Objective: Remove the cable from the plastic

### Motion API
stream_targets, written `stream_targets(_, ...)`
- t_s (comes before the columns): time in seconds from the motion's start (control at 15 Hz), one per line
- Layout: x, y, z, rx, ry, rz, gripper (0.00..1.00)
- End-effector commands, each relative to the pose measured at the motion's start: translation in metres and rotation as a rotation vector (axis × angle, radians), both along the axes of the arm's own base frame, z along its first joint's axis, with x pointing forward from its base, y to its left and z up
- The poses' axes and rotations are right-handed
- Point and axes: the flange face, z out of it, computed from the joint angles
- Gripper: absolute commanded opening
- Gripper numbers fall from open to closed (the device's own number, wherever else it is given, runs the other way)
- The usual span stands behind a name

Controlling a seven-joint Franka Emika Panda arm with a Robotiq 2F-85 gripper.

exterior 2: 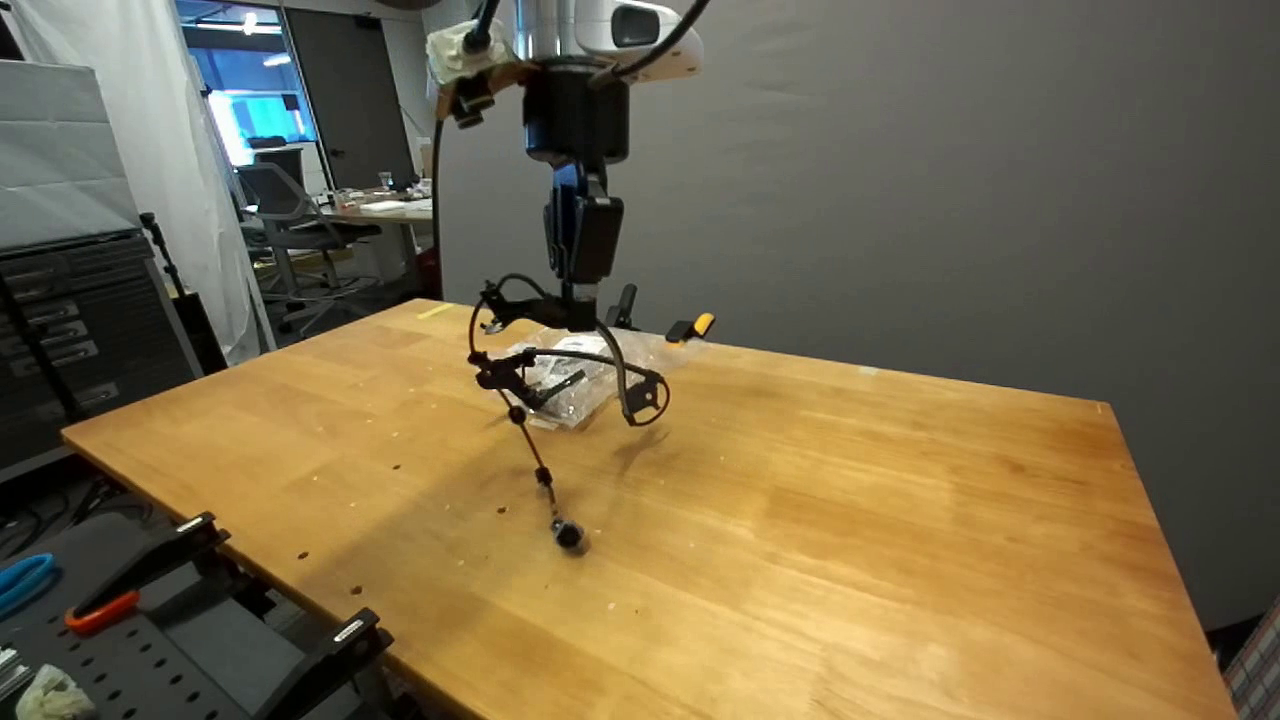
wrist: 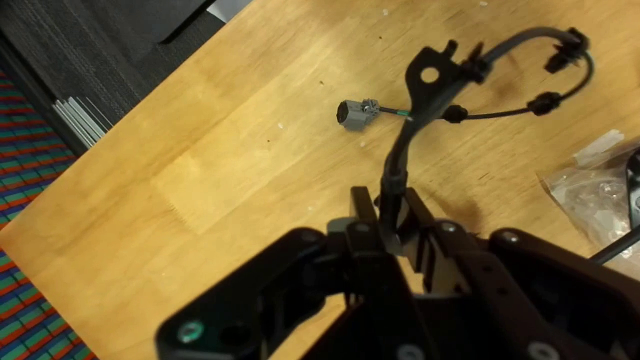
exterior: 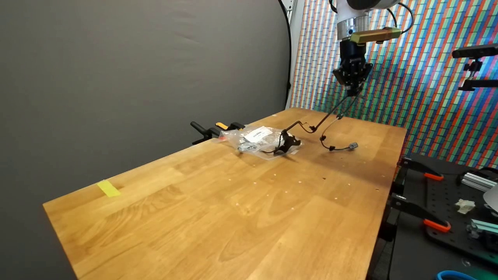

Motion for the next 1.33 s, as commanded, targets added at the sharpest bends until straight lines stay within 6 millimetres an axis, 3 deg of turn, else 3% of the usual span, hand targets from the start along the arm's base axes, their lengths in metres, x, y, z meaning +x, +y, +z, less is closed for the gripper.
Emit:
stream_targets(0.0,0.003,-0.009,0.002,-0.017,-0.033,-0.013,0.51)
stream_targets(0.4,0.02,0.024,0.041,0.005,-0.081,-0.079,0.98)
stream_targets(0.6,0.039,0.055,0.063,0.134,-0.192,-0.137,1.0)
stream_targets(0.8,0.057,0.081,0.07,0.221,-0.284,-0.191,1.0)
stream_targets(1.07,0.076,0.094,0.047,0.267,-0.369,-0.293,1.0)
stream_targets(1.27,0.086,0.097,0.017,0.298,-0.355,-0.369,1.0)
